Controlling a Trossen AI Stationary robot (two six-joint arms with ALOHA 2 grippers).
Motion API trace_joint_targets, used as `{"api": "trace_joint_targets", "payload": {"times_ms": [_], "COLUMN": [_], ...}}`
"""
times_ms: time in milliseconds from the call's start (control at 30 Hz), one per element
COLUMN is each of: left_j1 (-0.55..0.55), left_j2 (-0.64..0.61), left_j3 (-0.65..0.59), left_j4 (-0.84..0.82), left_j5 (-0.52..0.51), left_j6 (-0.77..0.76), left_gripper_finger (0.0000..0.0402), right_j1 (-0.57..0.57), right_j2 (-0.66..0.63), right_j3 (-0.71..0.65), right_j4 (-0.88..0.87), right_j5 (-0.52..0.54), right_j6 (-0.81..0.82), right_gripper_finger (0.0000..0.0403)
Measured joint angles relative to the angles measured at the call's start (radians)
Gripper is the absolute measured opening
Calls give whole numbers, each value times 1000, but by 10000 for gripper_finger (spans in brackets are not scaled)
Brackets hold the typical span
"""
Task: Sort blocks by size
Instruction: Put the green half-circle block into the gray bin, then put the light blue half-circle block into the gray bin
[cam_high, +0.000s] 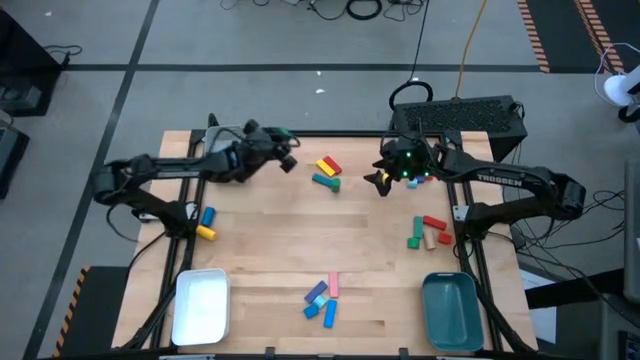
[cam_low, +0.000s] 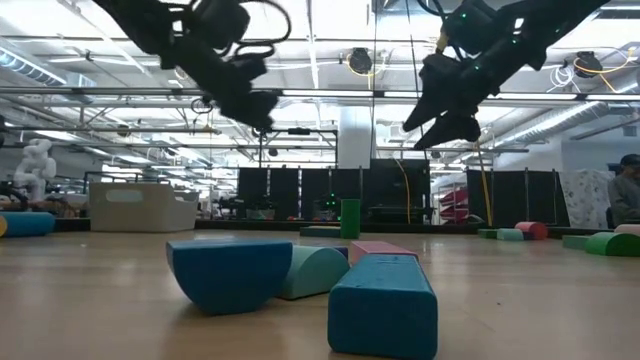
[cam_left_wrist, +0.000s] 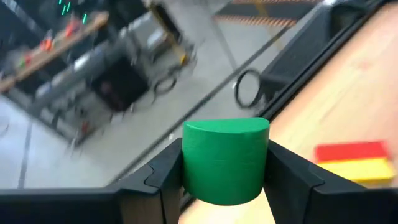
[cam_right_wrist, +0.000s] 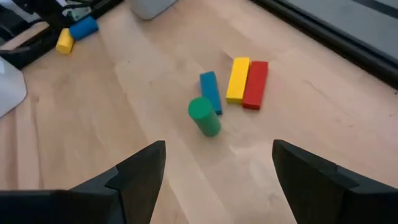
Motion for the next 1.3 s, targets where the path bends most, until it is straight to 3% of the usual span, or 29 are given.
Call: {"api": "trace_joint_targets", "payload": {"times_ms": [267,500,733,1033,1300], "left_j1": [142,278,346,388,398], "left_j2": [-143,-127,-66,22,14], "left_j3": [0,0,-25,-31,-31], "left_j4": [-398,-672,-684,-677,-664], "left_j5": [9,47,152,153,152], "left_j6": [-206,-364,-401,-411,-409], "left_gripper_finger": [175,175,175,236,250], "right_j1": [30,60,69,69,49], "right_j2": [0,12,69,200,204], "right_j3": [0,0,0,0,0], "right_j4": [-87,-111,-116,-200,-219], "right_j5": [60,130,131,130,151], "right_j6": [-1,8,7,-52,-58], "right_gripper_finger": [279,279,279,279,279]}}
